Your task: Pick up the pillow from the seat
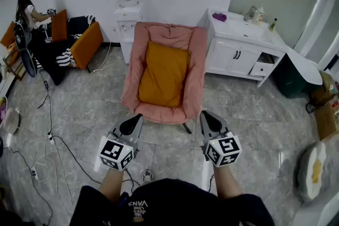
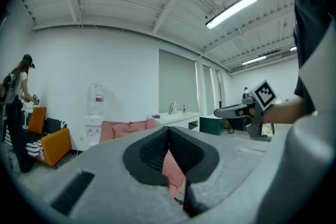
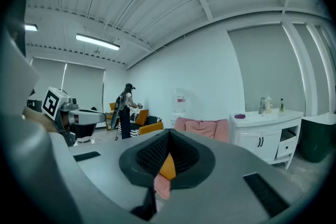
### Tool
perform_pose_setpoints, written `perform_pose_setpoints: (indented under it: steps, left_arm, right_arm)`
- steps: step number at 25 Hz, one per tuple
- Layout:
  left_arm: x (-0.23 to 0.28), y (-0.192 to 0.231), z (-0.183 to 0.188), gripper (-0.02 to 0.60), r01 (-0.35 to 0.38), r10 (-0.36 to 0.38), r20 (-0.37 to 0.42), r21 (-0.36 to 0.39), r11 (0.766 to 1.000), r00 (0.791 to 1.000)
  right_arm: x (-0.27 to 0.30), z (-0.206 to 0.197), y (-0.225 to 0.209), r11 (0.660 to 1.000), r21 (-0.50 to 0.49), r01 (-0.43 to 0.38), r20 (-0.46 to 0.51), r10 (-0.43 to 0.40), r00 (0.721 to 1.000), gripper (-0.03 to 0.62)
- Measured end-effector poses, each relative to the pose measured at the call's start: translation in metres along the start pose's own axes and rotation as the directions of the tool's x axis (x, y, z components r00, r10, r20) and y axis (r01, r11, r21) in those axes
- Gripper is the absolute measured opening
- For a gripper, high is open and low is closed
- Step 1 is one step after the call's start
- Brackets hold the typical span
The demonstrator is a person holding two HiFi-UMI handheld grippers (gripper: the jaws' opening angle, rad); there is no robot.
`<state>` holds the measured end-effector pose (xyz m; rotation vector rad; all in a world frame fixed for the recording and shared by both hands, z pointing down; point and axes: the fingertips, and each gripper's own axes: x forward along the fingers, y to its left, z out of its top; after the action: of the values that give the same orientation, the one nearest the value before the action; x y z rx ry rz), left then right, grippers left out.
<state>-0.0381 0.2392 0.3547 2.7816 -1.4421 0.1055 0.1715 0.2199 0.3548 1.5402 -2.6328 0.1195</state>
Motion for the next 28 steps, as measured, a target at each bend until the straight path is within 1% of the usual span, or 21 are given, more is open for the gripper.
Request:
perform_pose_setpoints:
  steps: [8,12,15,16,17,18,19,20,24,28]
  left_arm:
    - [-0.001,0.009,-0.002,0.018,0.007,-0.007,-0.006,0.002,1.000,1.000]
    - [-0.002,0.013,-0.002,0.018,0.035,-0.035,0.017,-0.001,0.999,0.999]
    - [-0.001,0.021,-0.001,0.028,0.027,-0.028,0.025,0.013,1.000,0.999]
    - [0.000,0.024,-0.002,0.089,0.028,-0.028,0.023,0.006,1.000,0.999]
    - [0.000,0.026,-0.003,0.244,0.033,-0.033,0.021,-0.005,0.999,0.999]
    - [0.000,0.028,-0.005,0.307,0.041,-0.041,0.017,-0.014,0.999,0.999]
    - [0.000,0.030,-0.006,0.307,0.051,-0.050,0.014,-0.016,0.999,0.999]
    - [0.000,0.031,-0.007,0.307,0.060,-0.060,0.011,-0.013,0.998,0.998]
    - [-0.002,0.040,-0.010,0.307,0.092,-0.091,-0.006,0.011,0.996,0.996]
    - [-0.010,0.063,-0.013,0.307,0.097,-0.097,-0.008,0.014,0.995,0.995]
  right_arm:
    - [0.008,-0.001,0.007,1.000,0.009,-0.007,-0.005,0.007,1.000,0.002]
    - [0.015,-0.002,0.016,0.997,0.058,-0.042,0.000,0.042,0.999,0.003]
    - [0.020,0.000,0.018,0.997,0.075,-0.026,0.023,0.025,0.999,0.003]
    - [0.022,0.000,0.019,0.997,0.080,-0.022,0.033,0.019,0.999,0.003]
    - [0.023,0.001,0.021,0.996,0.088,-0.021,0.045,0.017,0.999,0.003]
    - [0.025,0.002,0.023,0.995,0.098,-0.019,0.055,0.014,0.998,0.044]
    - [0.027,0.002,0.024,0.994,0.105,-0.013,0.061,0.006,0.998,0.199]
    - [0.029,0.002,0.026,0.994,0.109,-0.003,0.061,-0.004,0.998,0.265]
    - [0.037,0.000,0.031,0.992,0.127,0.027,0.057,-0.034,0.998,0.264]
    - [0.049,-0.006,0.045,0.988,0.147,0.049,0.050,-0.057,0.997,0.264]
